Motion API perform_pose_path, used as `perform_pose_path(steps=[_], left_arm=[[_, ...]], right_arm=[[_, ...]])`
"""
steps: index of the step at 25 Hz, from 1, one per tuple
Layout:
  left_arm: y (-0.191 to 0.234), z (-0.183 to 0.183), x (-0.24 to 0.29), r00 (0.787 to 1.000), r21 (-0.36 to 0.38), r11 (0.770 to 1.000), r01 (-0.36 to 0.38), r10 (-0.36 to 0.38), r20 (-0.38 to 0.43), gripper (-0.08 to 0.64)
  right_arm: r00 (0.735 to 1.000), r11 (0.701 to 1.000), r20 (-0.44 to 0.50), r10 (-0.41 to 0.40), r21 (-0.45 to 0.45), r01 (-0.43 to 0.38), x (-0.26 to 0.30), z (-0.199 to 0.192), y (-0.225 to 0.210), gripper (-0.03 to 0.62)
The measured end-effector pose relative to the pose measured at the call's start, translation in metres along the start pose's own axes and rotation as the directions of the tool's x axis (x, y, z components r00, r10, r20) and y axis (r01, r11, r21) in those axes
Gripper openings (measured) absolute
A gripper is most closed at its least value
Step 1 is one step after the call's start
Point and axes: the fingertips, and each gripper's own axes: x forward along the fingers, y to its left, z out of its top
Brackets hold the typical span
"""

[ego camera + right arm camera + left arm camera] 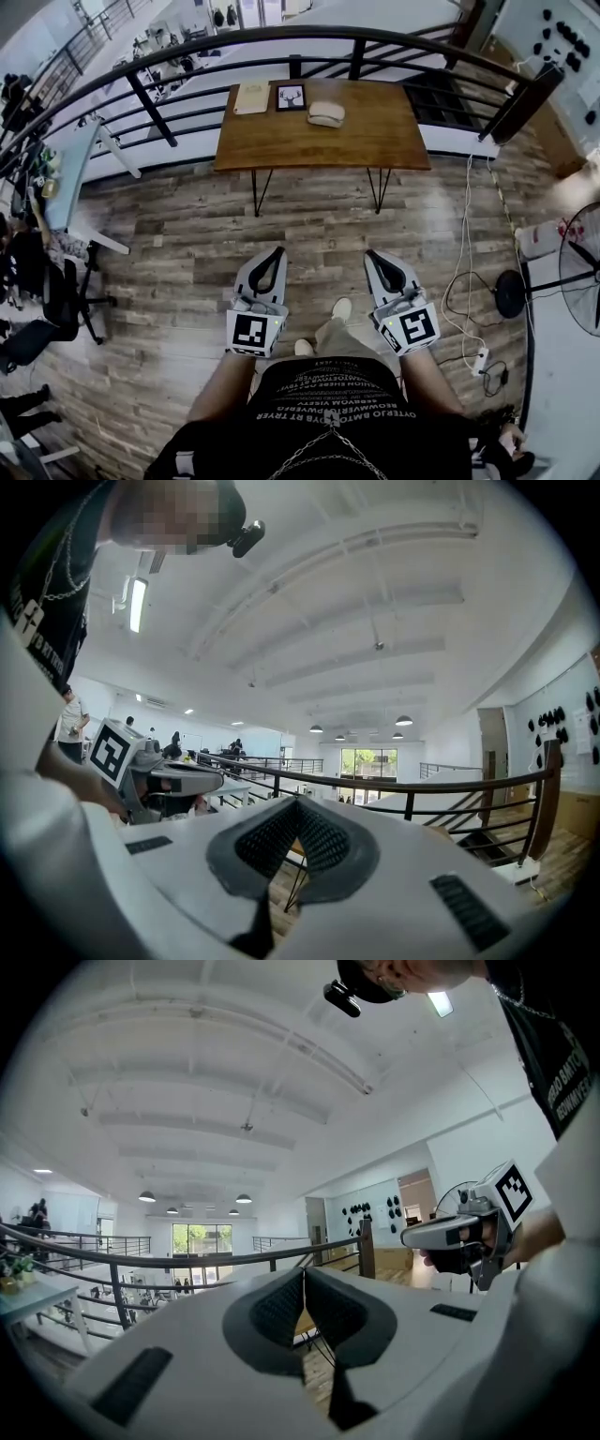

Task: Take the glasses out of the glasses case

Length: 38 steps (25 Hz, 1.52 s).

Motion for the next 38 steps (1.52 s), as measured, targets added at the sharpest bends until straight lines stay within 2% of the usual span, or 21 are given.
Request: perform_pose_path(steps=[13,18,23,27,31,38], left_arm=[[0.014,-0.006,0.062,0.999,-0.020,0.999,-0.034,0.034,-0.018,0.029],[0.017,-0.004,0.091,0.999,-0.022,1.000,-0.023,0.022,-0.028,0.029],[0.014,-0.013,0.116,0.998,-0.030,0.999,-0.010,0.008,-0.055,0.029],[0.014,-0.009,0.134,0.999,-0.028,1.000,-0.013,0.012,-0.043,0.029],[0.019,-0.004,0.149,0.998,-0.028,0.999,-0.024,0.022,-0.065,0.029],[0.026,0.005,0.175,0.998,-0.054,0.997,-0.057,0.056,-0.023,0.029]], right_arm=[[0.999,0.999,-0.016,0.031,0.014,-0.031,0.040,-0.015,-0.057,0.015],[0.999,0.999,-0.016,0.048,0.006,-0.048,0.058,-0.015,-0.076,0.015],[0.999,0.999,-0.035,0.035,0.041,-0.034,0.068,-0.026,-0.098,0.015],[0.999,0.998,-0.040,0.032,0.054,-0.030,0.075,-0.029,-0.115,0.015],[0.998,0.998,-0.036,0.050,0.051,-0.048,0.087,-0.025,-0.125,0.015],[0.997,0.997,-0.011,0.075,0.019,-0.074,0.103,-0.014,-0.150,0.015]])
